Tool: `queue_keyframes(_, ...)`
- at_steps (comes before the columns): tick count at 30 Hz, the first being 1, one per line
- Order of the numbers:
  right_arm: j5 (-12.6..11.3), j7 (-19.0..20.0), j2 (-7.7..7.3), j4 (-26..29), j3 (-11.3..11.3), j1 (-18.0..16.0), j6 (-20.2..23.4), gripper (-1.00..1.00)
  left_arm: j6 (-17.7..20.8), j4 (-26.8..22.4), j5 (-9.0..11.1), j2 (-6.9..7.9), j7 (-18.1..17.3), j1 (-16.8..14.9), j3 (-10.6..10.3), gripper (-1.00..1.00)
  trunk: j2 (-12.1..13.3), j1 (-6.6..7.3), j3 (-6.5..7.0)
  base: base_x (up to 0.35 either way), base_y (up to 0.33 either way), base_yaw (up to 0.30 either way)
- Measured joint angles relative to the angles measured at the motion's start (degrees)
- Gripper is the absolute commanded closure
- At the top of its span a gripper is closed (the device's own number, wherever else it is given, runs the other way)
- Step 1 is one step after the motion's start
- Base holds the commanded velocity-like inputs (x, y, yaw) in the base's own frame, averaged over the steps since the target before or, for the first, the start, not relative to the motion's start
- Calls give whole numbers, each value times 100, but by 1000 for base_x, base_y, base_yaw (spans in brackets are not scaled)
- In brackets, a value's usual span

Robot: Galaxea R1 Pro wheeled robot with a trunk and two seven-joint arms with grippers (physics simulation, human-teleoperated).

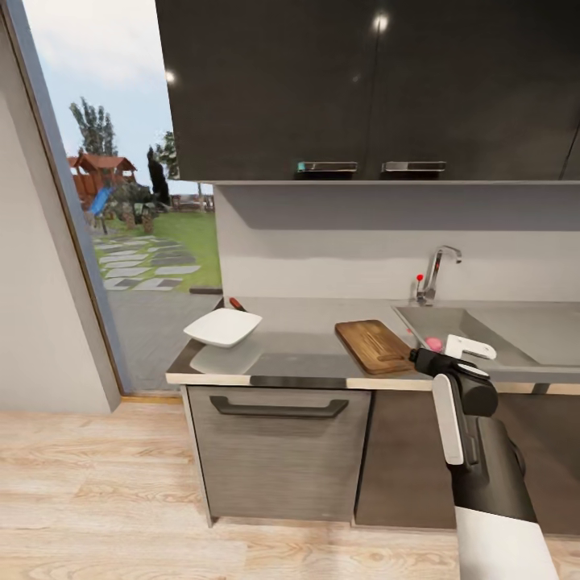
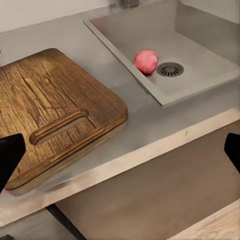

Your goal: In the kitchen, take the Vidalia onion out of the sink, dice it on the chopping board with the paring knife, put the diced onion into the bowl on the countertop, then place both the paring knife and the chopping board into the sink.

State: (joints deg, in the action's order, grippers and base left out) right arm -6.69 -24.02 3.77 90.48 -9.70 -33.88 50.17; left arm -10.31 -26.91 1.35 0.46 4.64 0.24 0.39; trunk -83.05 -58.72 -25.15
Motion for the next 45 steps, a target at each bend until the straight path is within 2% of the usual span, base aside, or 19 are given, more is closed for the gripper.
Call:
queue_keyframes(18, 27, -46, -9, -22, 6, 0, 0, -100, 1, 0, 0, -2, 0, 0, 0, -100, 0, 0, 0, 130, 92, 0)
queue_keyframes(19, 29, -146, -14, -26, 6, 0, 1, -100, 1, 0, 0, -2, 0, 0, 0, -100, 0, 0, 0, 5, 2, 0)
queue_keyframes(20, 29, -403, -9, -32, 9, 0, -3, -100, 1, 0, 0, -2, 0, 0, 0, -100, 0, -1, 0, 4, 2, 0)
queue_keyframes(27, 17, -720, -10, -168, 14, 0, -15, -100, 1, 0, 2, -2, -7, 0, 0, -100, 0, -1, 0, 1, 0, 0)
queue_keyframes(45, 17, -747, -9, -401, 23, 0, -7, -100, 1, 0, 8, -5, -9, 0, -1, -100, 0, 0, 0, 61, 16, 0)
